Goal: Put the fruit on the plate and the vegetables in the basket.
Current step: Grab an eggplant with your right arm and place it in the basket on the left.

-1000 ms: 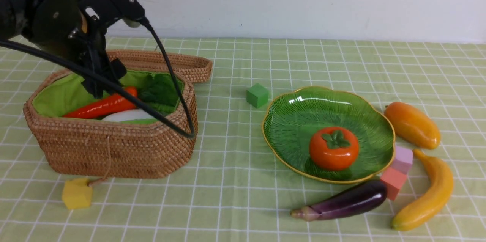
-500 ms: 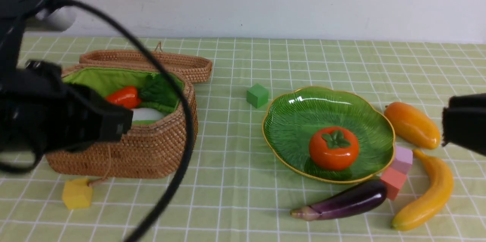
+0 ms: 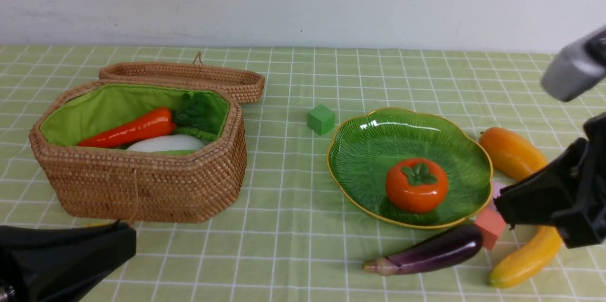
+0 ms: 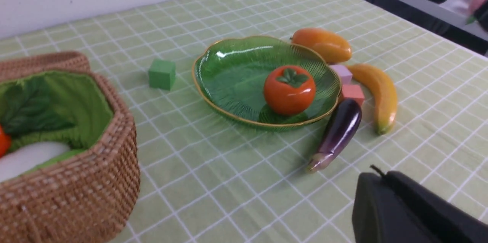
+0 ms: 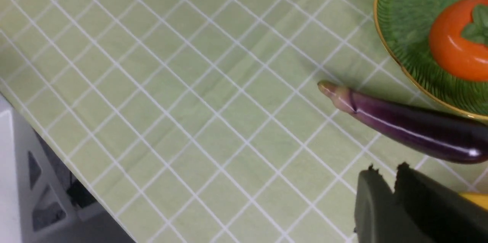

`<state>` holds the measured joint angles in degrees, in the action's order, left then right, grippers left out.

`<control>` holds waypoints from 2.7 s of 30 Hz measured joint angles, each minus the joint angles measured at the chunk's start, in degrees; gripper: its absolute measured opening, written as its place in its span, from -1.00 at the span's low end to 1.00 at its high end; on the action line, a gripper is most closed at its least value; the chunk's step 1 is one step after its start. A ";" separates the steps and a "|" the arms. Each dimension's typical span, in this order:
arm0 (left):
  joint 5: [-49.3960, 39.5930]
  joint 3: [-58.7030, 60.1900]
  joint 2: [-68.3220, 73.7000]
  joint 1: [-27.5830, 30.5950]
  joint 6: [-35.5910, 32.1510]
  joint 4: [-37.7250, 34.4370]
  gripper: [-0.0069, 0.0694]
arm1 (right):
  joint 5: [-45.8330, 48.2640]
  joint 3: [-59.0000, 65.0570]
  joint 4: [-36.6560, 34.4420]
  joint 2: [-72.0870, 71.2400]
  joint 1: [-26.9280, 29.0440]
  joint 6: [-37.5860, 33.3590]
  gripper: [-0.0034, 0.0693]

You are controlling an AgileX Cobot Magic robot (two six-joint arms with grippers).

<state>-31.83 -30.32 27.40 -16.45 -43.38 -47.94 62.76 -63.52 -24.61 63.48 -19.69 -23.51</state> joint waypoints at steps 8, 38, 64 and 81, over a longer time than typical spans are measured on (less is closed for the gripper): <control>1.44 0.00 0.00 0.00 -13.63 -12.94 -0.85 | 0.30 -0.47 1.28 12.31 0.00 -17.71 -0.53; -2.41 0.00 0.00 0.00 -25.91 -19.34 -0.85 | -20.44 -0.71 11.79 40.77 -9.10 -49.26 0.41; 2.48 0.00 0.00 0.00 -25.91 -16.53 -0.85 | -13.97 -2.85 5.89 35.80 -9.11 -36.07 -0.20; 24.13 0.00 0.00 0.00 -25.91 -15.24 -0.85 | -11.10 -40.19 -16.74 37.44 -16.47 -30.68 -0.20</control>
<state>-7.70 -30.32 27.40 -16.45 -69.29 -63.19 51.66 -103.71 -41.35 100.92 -36.15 -54.19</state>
